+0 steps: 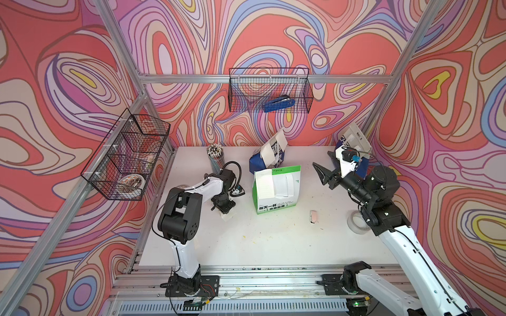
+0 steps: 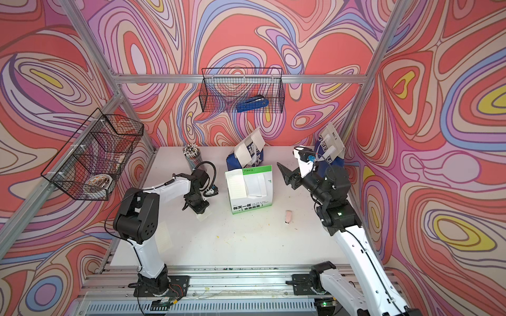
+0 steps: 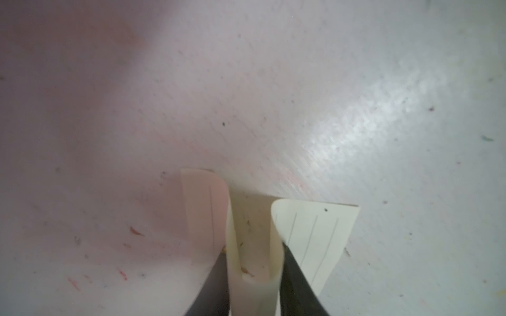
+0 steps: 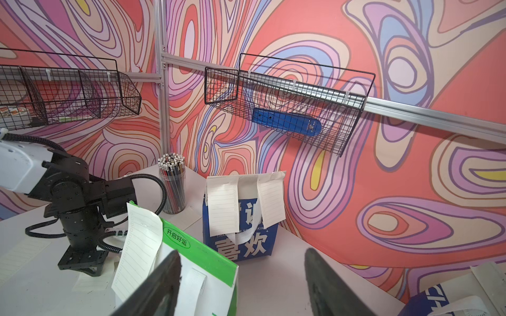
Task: Staple the receipts to the bags
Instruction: Pick up the receipt from the center of the board.
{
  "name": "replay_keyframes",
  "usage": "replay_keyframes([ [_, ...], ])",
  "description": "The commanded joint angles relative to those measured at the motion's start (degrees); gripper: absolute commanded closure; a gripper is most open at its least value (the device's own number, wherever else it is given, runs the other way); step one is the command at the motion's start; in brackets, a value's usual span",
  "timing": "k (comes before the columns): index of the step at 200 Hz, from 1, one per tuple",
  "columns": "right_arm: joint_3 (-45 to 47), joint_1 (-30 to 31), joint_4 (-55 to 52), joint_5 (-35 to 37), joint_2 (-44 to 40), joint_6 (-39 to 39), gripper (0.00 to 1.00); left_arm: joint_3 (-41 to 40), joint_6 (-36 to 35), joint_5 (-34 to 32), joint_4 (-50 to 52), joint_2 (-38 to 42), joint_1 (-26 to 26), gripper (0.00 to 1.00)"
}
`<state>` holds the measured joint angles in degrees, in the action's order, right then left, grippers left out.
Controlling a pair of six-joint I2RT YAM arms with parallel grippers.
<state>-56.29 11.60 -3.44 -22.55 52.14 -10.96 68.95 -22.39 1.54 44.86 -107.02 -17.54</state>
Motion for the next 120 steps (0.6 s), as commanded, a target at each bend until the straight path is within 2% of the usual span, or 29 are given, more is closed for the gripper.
replay_keyframes([
  [1,-0.4,-0.1,0.5,-1.3,-0.2,0.4,0.28,-2.9,0.0,3.8,1.9,3.0,-0.5,0.73],
  [30,-0.7,-0.1,0.5,-7.2,1.1,3.4,0.28,-4.9,0.6,6.9,0.2,12.3,-0.4,0.78],
  [81,-0.9,0.7,0.0,-22.5,3.8,9.5,0.29,-10.6,2.1,19.4,-4.1,28.1,0.0,0.79],
  [103,-2.4,4.3,-2.3,-26.2,7.0,13.4,0.30,-12.9,0.8,24.7,-5.8,34.8,0.0,0.78],
  [120,-2.9,11.0,-5.5,-23.4,9.6,12.4,0.31,-14.4,0.8,30.5,-8.3,40.8,0.0,0.77],
])
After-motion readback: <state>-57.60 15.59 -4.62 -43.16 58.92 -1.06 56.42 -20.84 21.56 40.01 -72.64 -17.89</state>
